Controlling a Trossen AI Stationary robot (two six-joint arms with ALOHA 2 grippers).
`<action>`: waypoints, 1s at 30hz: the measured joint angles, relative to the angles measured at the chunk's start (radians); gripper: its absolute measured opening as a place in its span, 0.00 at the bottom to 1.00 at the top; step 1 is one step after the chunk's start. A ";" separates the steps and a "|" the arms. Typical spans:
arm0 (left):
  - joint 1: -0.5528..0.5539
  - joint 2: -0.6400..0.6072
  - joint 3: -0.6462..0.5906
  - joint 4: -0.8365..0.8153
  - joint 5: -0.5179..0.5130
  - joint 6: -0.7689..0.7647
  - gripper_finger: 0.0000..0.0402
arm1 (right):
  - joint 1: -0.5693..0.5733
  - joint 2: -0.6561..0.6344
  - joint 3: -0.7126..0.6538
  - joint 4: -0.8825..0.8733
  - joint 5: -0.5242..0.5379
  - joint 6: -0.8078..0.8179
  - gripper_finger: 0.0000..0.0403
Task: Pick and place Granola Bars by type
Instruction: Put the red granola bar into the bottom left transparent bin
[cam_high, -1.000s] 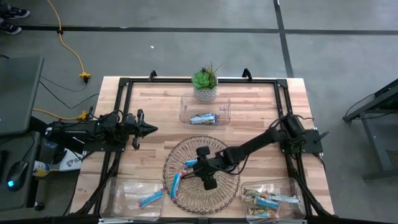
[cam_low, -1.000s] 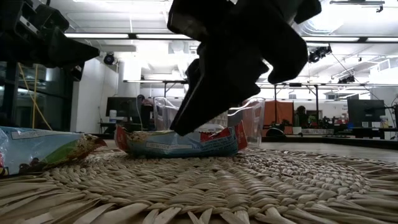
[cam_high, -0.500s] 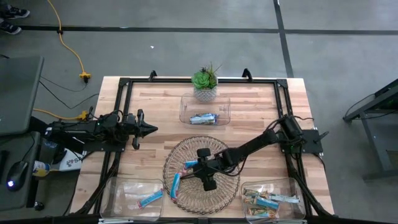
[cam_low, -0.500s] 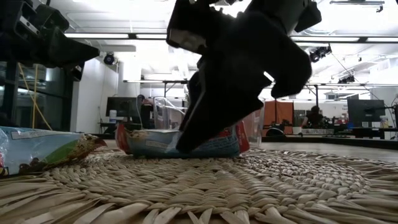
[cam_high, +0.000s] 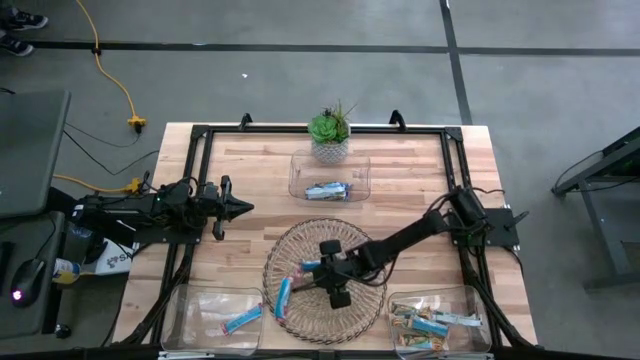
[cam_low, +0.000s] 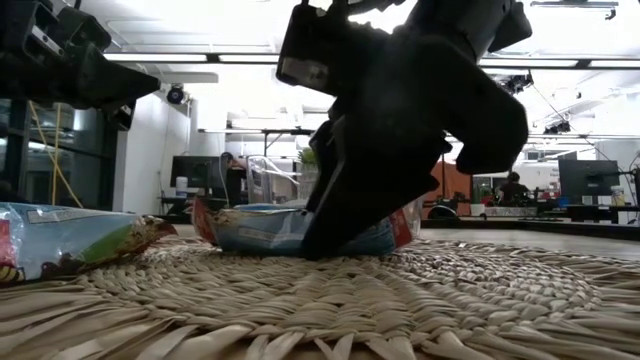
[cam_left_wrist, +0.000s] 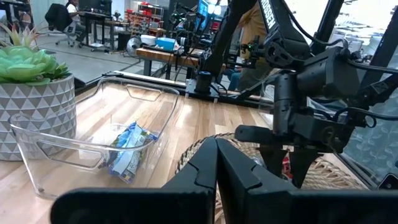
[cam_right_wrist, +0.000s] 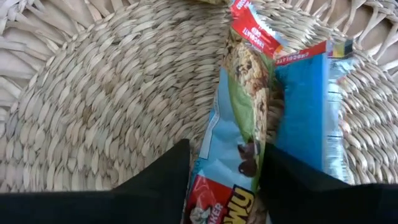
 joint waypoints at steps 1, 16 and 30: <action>0.000 0.000 0.000 0.000 0.000 0.000 0.00 | 0.001 0.000 0.000 -0.002 0.000 0.000 0.38; 0.000 0.000 0.000 0.000 0.000 0.000 0.00 | 0.009 -0.003 0.001 0.000 -0.005 0.015 0.17; 0.000 0.000 0.000 0.000 0.000 0.000 0.00 | 0.009 -0.108 -0.002 0.015 -0.033 0.018 0.16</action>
